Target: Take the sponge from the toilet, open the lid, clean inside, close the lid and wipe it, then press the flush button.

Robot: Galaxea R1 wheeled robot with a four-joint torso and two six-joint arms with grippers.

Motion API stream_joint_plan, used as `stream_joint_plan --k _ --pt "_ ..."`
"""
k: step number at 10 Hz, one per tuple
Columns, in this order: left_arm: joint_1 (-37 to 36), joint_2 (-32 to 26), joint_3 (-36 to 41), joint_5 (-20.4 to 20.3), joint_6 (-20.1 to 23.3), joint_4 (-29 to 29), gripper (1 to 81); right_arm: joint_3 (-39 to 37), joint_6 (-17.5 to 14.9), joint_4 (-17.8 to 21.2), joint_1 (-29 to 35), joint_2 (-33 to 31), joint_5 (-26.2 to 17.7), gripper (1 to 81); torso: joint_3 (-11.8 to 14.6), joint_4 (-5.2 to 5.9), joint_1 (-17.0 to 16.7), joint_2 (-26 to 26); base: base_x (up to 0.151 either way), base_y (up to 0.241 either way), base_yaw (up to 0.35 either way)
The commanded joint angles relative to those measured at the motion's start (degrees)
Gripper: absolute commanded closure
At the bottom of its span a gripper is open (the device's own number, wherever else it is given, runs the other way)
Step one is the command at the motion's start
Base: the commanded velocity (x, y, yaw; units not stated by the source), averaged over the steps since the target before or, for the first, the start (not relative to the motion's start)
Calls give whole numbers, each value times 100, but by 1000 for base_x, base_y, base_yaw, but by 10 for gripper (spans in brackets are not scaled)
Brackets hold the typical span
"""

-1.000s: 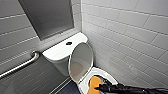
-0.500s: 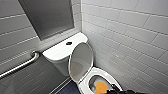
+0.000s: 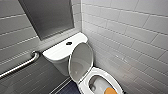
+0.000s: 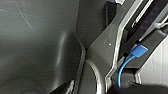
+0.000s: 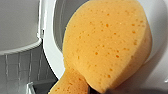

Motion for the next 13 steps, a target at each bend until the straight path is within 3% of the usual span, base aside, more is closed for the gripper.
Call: stream_joint_plan --k 1,8,9,13 --pt "120 -64 142 414 29 129 10 478 10 -142 171 -908 252 811 0 0 0 0 0 0 0" --pt "94 -64 133 405 55 129 10 891 -16 -142 -128 -2226 665 811 0 0 0 0 0 0 0" --pt "85 -55 142 414 55 129 10 1301 -25 -160 -32 -2418 814 811 0 0 0 0 0 0 0" --pt "50 -20 133 414 55 129 10 2219 -34 -186 653 -2622 726 811 0 0 0 0 0 0 0"
